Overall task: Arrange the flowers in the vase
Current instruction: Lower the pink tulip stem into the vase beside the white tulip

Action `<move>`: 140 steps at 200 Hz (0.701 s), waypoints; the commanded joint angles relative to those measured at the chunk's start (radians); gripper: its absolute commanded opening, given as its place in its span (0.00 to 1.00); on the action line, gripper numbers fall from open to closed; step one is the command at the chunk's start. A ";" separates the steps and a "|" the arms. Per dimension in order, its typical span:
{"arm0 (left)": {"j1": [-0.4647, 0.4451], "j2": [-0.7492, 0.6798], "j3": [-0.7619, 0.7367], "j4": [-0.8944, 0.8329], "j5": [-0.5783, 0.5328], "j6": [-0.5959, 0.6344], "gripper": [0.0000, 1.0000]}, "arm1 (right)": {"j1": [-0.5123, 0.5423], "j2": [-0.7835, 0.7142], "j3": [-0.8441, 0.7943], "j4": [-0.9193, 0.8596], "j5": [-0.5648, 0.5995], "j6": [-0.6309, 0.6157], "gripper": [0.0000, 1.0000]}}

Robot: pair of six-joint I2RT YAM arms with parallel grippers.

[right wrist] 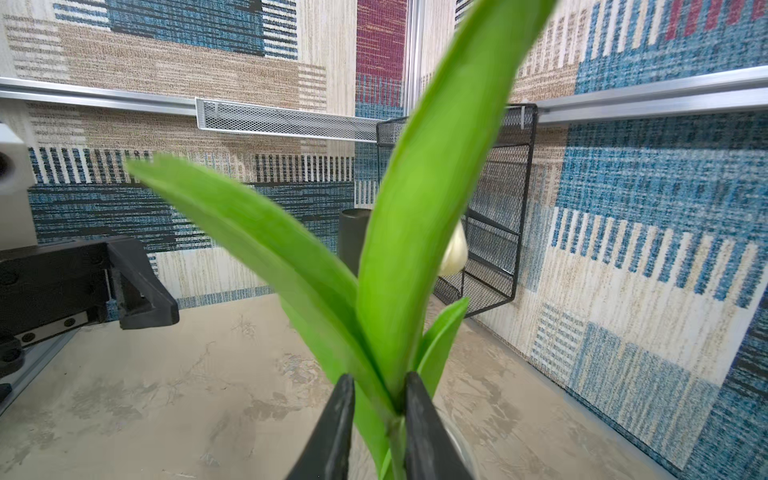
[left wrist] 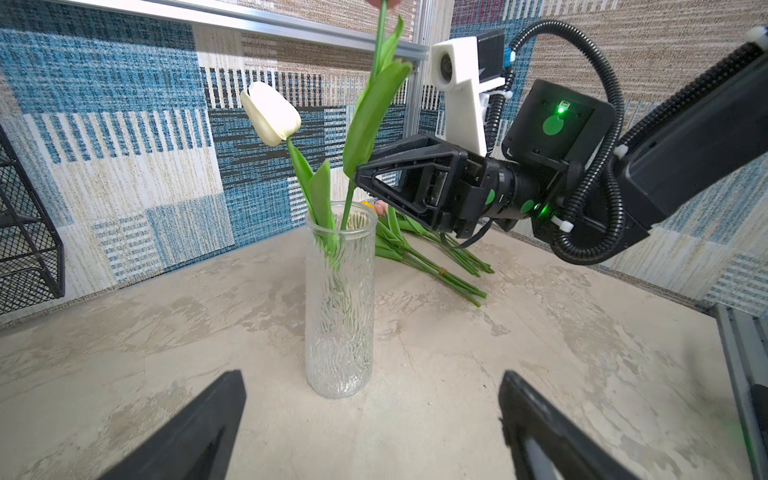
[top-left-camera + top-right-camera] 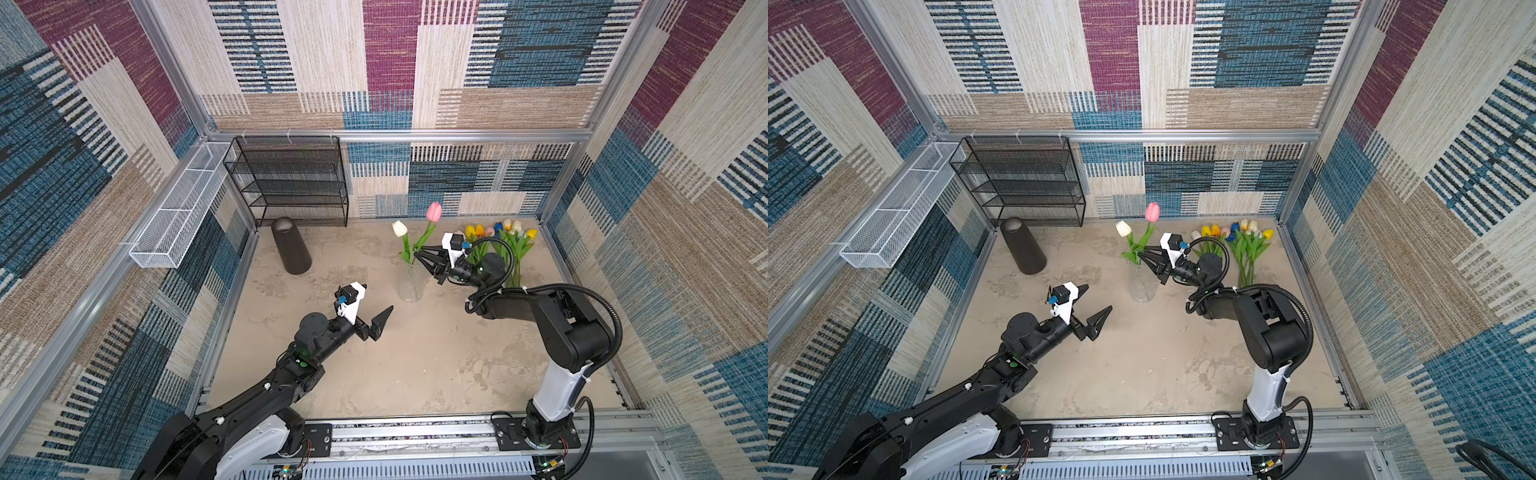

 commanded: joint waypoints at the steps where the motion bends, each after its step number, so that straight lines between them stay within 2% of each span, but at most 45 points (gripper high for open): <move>1: 0.001 -0.006 -0.004 0.038 0.017 -0.011 0.98 | 0.001 -0.045 0.004 -0.054 0.040 -0.024 0.33; 24: 0.000 0.000 -0.009 0.056 0.018 -0.018 0.98 | 0.001 -0.091 0.027 -0.168 0.042 -0.070 0.34; 54: 0.001 0.026 -0.004 0.081 0.023 -0.018 0.98 | 0.001 -0.119 0.100 -0.373 0.049 -0.114 0.40; 76: 0.000 0.036 0.004 0.083 0.032 -0.021 0.98 | 0.001 -0.136 0.174 -0.549 0.079 -0.127 0.51; 110: 0.001 0.043 0.003 0.087 0.037 -0.021 0.98 | 0.002 -0.107 0.346 -0.865 0.095 -0.141 0.60; 140: 0.001 0.040 0.009 0.085 0.041 -0.021 0.98 | 0.002 -0.092 0.456 -1.082 0.125 -0.135 0.76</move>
